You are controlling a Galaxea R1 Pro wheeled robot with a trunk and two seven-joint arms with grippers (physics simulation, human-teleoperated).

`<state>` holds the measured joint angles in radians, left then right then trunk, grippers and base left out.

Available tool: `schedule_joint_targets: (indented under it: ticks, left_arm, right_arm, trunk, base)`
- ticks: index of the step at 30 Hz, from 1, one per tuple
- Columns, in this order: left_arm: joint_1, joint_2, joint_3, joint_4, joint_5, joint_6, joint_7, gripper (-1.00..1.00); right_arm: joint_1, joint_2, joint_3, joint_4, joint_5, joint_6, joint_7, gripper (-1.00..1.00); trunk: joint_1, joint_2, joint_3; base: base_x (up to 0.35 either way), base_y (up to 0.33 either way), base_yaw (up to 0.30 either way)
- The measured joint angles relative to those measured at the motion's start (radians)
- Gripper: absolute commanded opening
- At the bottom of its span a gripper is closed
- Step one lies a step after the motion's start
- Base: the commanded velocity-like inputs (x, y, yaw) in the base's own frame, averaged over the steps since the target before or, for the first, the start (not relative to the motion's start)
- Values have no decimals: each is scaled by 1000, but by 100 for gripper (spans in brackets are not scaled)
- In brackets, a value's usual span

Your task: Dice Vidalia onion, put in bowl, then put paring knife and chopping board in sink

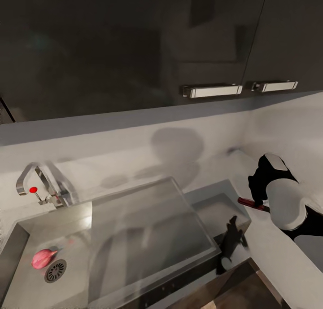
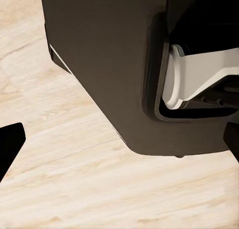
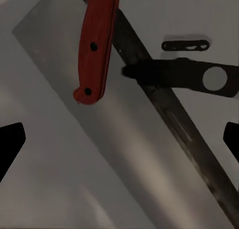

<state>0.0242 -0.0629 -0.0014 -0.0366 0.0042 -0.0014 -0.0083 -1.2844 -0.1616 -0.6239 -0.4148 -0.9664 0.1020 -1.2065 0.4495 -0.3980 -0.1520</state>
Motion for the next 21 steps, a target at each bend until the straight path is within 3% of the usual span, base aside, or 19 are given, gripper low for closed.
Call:
schedule_joint_targets:
  ticks: [17,20,21]
  left_arm:
    - [0,0,0,0,0,0,0,100]
    - [0,0,0,0,0,0,0,100]
    - [0,0,0,0,0,0,0,100]
  right_arm:
    - [0,-3,-8,14,-4,0,11,100]
    - [-1,-14,-9,14,-4,1,11,100]
    - [-4,-34,-8,14,-4,3,11,100]
  trunk:
    - [0,0,-14]
    - [0,0,-14]
    - [0,0,-14]
  base:
    - [0,0,41]
    - [0,0,0]
    - [0,0,0]
